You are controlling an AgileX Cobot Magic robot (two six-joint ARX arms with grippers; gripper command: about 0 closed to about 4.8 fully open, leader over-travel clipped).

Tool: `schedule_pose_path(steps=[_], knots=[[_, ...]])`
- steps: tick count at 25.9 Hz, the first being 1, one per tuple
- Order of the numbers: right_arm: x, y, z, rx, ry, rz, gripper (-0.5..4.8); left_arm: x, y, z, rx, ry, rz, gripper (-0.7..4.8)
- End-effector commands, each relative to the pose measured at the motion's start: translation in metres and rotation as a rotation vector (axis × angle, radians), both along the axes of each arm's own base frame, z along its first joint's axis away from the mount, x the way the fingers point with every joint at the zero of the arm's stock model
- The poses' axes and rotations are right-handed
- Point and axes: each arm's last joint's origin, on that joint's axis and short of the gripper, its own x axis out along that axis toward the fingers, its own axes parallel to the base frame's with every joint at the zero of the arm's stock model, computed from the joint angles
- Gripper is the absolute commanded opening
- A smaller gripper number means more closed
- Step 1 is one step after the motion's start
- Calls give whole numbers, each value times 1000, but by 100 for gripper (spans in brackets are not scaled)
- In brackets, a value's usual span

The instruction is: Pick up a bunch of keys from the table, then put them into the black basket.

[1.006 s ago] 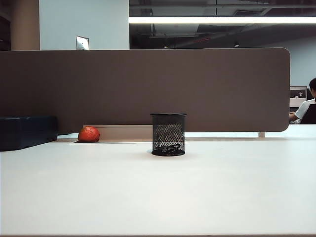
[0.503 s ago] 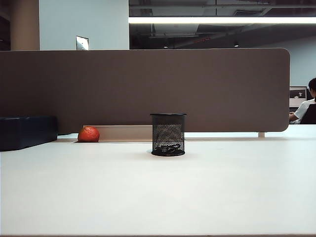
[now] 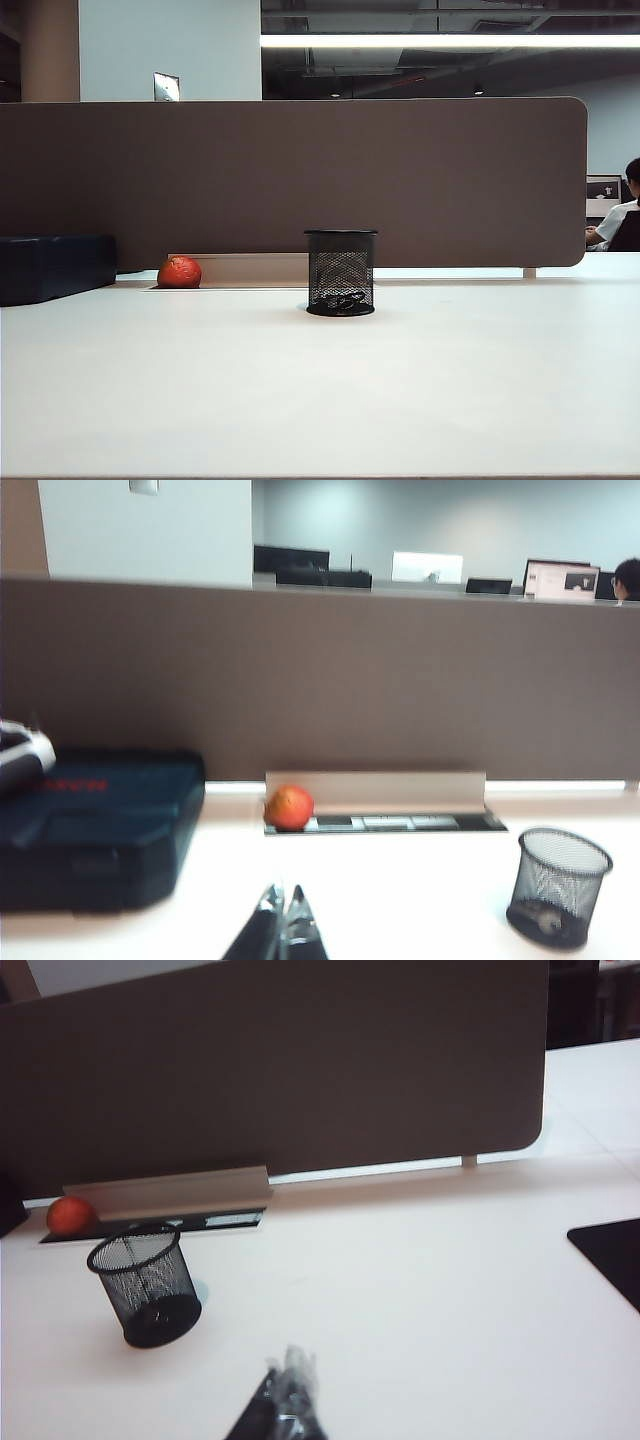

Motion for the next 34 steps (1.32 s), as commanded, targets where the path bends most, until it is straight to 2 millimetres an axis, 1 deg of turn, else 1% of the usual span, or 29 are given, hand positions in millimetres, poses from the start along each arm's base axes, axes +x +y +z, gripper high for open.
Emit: schedule_pose_path(steps=[1,4,7,10,17,25,29,34], knots=[[1,0,-1,5,-17,-2,-6,8,0,-13,-40,3,-13,-6],[4,0,-5,5,-17,-3,-6,16,1,-25,-39,-24,-13,-6],[7,0,-9,6,-36,-2,-6,20,1,-34,-37,-13,-11,-6],[14,1,-22,6,-54,-2,-6,27,1,-49,-34,-5,-4,-6],[22,1,-45,-20,-9,-3,-6,38,2,-83,-37,-12,7,-6],[25,0,-56,-49,21,-34,-6,39,2,-86,-46,15,8,-6],[26,0,-61,-55,30,-37,-6,40,1,-91,-44,70,-15,-6],[28,0,-69,-73,39,-37,-6,40,1,-93,-44,86,-15,-6]])
